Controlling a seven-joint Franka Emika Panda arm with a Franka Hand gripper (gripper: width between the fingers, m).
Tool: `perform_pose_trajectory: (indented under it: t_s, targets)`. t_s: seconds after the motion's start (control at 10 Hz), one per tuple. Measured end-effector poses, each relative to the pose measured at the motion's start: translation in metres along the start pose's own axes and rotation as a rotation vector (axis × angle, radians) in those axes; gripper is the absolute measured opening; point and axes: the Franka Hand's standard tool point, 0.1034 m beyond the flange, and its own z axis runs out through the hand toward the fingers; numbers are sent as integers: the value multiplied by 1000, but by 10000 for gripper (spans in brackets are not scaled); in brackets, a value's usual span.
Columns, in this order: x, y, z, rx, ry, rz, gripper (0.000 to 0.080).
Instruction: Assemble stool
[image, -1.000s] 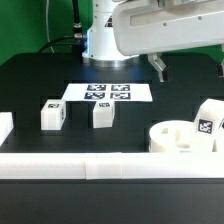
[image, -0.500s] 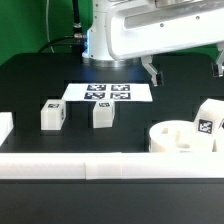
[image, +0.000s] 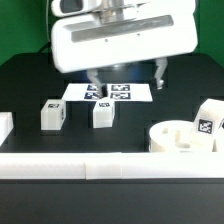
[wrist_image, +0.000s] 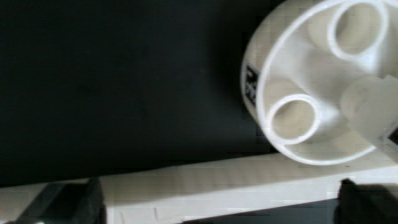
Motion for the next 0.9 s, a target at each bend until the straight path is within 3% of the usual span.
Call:
perform_pose_trajectory:
  t_s: [0.1, 0.4, 0.6, 0.9]
  targets:
    - [0, -6, 0, 4, -5, -1, 649]
    - [-1, -3, 2, 1, -4, 3, 649]
    - [-22, 16, 12, -28, -11, 30, 649]
    - [-42, 53, 18, -79, 20, -51, 649]
